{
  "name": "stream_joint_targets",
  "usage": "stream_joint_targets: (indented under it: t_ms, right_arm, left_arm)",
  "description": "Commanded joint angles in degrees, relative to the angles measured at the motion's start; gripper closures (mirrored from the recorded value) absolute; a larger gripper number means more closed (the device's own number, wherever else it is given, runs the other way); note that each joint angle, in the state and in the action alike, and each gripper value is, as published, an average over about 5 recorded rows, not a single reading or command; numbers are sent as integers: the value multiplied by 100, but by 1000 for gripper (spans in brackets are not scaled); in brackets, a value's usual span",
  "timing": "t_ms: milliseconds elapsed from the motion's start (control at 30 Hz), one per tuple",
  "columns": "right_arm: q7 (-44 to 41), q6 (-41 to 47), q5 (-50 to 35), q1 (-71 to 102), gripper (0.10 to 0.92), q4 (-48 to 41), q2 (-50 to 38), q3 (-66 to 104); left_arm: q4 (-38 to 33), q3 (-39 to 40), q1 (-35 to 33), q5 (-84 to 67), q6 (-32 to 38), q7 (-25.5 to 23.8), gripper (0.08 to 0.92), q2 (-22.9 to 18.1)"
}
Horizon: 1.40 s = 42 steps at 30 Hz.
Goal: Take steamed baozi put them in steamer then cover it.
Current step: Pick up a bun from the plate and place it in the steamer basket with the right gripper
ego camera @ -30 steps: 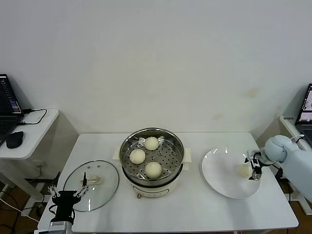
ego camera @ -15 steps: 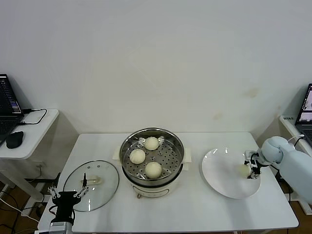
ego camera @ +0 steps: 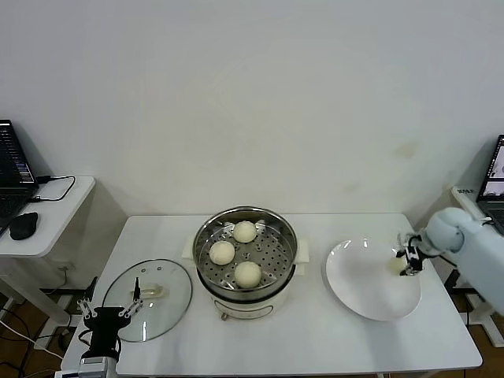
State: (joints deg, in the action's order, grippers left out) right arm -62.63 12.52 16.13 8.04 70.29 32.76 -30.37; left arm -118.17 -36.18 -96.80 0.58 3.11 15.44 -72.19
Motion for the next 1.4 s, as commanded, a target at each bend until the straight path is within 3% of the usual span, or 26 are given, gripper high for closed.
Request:
stream_joint_targets:
  t_ms: [33,300,600,900,1400]
  right_arm:
    - [-3,500,-1457,-2127,498,934,-432,-1552]
    - [560,1444,-3523,-4419,483,1948,139,-3292]
    - [1608,2748,-5219,-4665,482,2380,1619,-3878]
    - [2059,2917,-5305,-4154,482,2180,2378,-4151]
    - [2147,2915,-4591,-3366,482,1849,2425,-4197]
  left_arm:
    - [-2,17,18,-4,-8,-7,177,-2]
    - [-13,78,52,2,-11,-13,177,-24]
    - [39,78,67,-18,-3,-8,177,-24]
    - [113,35,75,-56,4,0,177,-42]
    - [175,7,125,-95,12,7,177,-43]
